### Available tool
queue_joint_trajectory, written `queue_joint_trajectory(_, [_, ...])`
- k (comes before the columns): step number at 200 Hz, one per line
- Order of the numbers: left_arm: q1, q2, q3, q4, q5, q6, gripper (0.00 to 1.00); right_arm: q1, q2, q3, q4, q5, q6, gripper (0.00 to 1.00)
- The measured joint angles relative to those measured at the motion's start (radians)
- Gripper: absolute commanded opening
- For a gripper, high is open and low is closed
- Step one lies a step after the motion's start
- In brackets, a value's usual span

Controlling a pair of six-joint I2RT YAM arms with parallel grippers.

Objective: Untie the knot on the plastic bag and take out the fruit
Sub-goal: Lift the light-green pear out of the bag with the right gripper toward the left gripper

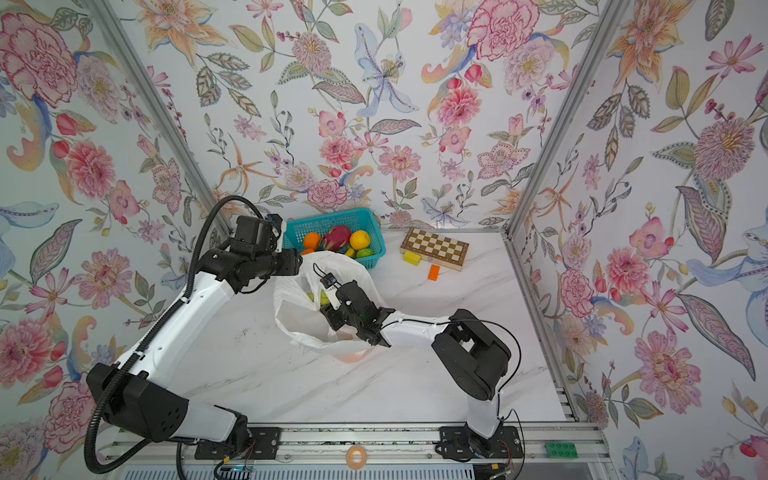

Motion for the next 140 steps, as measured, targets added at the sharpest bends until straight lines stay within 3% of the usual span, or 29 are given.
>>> queue_joint_trajectory(59, [0.002,0.0,0.014,0.14,0.236,-0.102,0.63,0.0,-0.08,-0.074,-0.001,0.043,0.014,0.47])
queue_joint_trajectory(140, [-0.033,0.075,-0.05,0.224,0.492,-0.098,0.62,-0.014,-0.154,-0.124,-0.014,0.158,0.097,0.48])
